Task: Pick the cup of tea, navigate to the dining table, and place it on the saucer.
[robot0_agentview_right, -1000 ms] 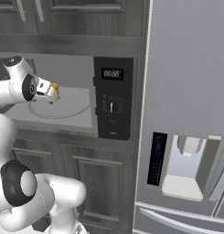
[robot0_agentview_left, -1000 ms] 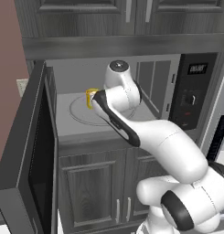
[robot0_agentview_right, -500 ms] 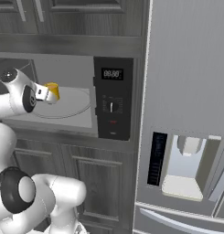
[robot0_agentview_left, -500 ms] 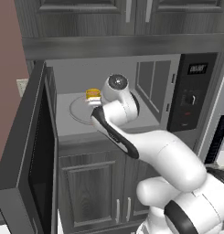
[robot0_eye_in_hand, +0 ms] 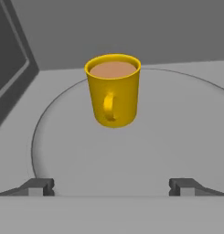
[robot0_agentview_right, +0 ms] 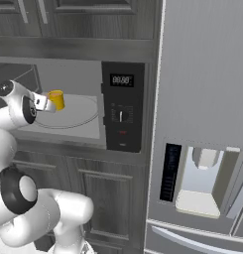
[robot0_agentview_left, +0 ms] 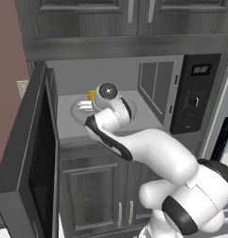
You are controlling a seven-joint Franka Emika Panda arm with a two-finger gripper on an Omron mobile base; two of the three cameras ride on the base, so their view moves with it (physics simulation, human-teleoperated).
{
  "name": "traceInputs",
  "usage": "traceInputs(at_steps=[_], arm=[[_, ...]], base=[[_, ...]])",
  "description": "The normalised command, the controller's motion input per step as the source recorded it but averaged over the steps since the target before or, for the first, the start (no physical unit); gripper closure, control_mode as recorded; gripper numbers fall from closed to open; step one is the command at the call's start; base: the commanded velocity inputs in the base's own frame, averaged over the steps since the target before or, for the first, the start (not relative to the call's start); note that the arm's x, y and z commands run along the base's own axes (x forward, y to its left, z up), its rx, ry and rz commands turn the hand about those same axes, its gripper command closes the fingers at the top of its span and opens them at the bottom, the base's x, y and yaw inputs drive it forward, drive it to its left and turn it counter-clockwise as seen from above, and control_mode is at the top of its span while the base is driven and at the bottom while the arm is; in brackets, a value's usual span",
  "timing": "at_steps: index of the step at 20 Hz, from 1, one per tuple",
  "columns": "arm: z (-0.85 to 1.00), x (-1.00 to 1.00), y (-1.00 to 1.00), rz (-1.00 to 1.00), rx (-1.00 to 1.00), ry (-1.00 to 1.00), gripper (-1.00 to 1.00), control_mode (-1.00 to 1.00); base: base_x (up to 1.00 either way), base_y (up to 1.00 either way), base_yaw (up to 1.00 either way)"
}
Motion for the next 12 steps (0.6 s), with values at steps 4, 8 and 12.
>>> traceInputs(at_steps=[4, 8, 12], arm=[[0.16, 0.26, 0.11, -0.03, 0.00, 0.18, -1.00, -1.00], [0.02, 0.18, 0.00, 0.00, 0.00, 0.14, -1.00, -1.00], [-0.26, 0.19, 0.00, 0.00, 0.00, 0.00, -1.00, -1.00]], base=[[0.00, 0.00, 0.00], [0.00, 0.00, 0.00], [0.00, 0.00, 0.00]])
